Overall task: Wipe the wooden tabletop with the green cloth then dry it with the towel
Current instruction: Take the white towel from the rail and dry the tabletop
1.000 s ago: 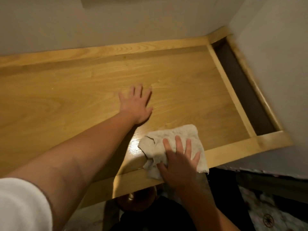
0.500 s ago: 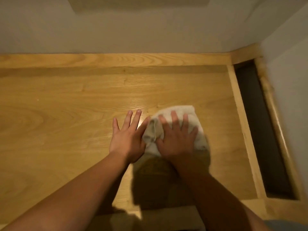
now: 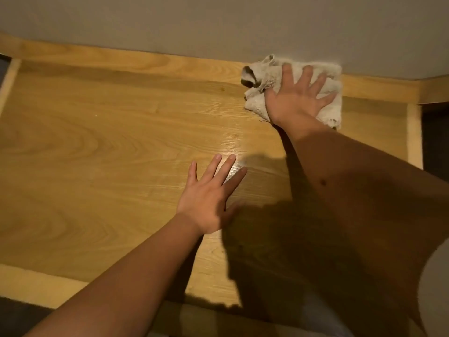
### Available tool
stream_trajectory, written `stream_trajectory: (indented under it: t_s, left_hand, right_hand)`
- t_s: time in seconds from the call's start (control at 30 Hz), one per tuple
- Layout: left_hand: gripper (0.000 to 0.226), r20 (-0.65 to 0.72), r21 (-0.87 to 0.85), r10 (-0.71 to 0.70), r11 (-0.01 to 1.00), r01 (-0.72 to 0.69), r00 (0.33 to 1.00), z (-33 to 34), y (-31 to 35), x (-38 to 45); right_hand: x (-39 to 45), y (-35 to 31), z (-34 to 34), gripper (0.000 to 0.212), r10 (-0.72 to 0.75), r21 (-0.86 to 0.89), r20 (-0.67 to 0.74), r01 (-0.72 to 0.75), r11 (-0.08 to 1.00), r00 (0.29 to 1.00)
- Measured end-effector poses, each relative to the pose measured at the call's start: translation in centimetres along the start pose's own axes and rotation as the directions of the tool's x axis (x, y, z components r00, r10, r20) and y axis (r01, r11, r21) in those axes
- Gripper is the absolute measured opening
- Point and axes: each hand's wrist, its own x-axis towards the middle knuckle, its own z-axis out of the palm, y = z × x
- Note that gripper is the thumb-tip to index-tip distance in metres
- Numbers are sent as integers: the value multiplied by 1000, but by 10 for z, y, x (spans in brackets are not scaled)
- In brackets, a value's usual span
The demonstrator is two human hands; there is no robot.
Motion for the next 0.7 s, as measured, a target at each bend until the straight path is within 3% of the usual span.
stream_trajectory:
  t_s: [0.17, 0.43, 0.57, 0.7]
  left_hand:
    - [70, -3, 5, -15, 1000, 15, 1000, 6, 1, 1]
    - [69, -37, -16, -34, 999, 34, 999, 4, 2, 1]
    - [69, -38, -42, -65, 997, 64, 997, -3, 7, -2]
    - [63, -121, -152, -281, 953, 262, 952, -21, 48, 19]
  right_hand:
    - [-49, 29, 10, 72, -107, -9, -23, 107, 994, 994]
    - [-219, 108, 40, 66, -164, -60, -127, 158, 986, 978]
    - [-310, 153, 52, 78, -189, -70, -44, 186, 980, 981]
    - [-387, 183, 55, 85, -166, -24, 8, 166, 986, 986]
